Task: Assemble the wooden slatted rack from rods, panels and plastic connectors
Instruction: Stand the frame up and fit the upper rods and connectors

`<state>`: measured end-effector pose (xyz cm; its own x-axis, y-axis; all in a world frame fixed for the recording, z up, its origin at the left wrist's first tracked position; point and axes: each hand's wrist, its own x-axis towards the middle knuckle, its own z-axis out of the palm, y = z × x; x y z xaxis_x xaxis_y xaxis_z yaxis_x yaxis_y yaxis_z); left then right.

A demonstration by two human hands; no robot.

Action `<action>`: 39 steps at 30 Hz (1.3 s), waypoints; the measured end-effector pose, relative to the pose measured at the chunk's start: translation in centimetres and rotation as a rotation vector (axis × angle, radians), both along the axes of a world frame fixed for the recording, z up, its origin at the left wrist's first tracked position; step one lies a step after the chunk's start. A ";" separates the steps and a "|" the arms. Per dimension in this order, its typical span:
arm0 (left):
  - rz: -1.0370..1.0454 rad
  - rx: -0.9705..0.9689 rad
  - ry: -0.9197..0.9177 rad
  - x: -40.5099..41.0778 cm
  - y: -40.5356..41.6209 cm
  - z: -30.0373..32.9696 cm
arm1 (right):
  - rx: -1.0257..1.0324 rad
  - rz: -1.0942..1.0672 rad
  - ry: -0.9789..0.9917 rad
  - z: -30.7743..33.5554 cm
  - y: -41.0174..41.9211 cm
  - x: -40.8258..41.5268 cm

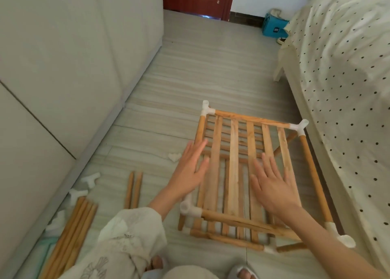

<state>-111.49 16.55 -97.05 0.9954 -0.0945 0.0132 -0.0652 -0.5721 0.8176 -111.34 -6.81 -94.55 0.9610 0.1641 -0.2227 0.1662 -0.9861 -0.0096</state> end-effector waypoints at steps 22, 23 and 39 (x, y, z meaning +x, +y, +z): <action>0.666 0.569 0.856 -15.0 24.0 -19.5 | 0.237 0.514 -0.039 -2.9 16.0 2.2; 0.644 0.621 0.857 -14.9 24.0 -19.8 | 0.245 0.511 -0.044 -3.0 16.0 2.2; 0.550 0.323 0.573 -10.4 19.3 -10.7 | 0.041 0.409 0.139 -0.1 16.5 -0.1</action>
<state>-121.91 35.89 -107.71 0.7455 0.4911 -0.4505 0.6634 -0.6120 0.4306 -111.42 9.66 -94.61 0.7764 0.5363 -0.3311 0.5371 -0.8378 -0.0977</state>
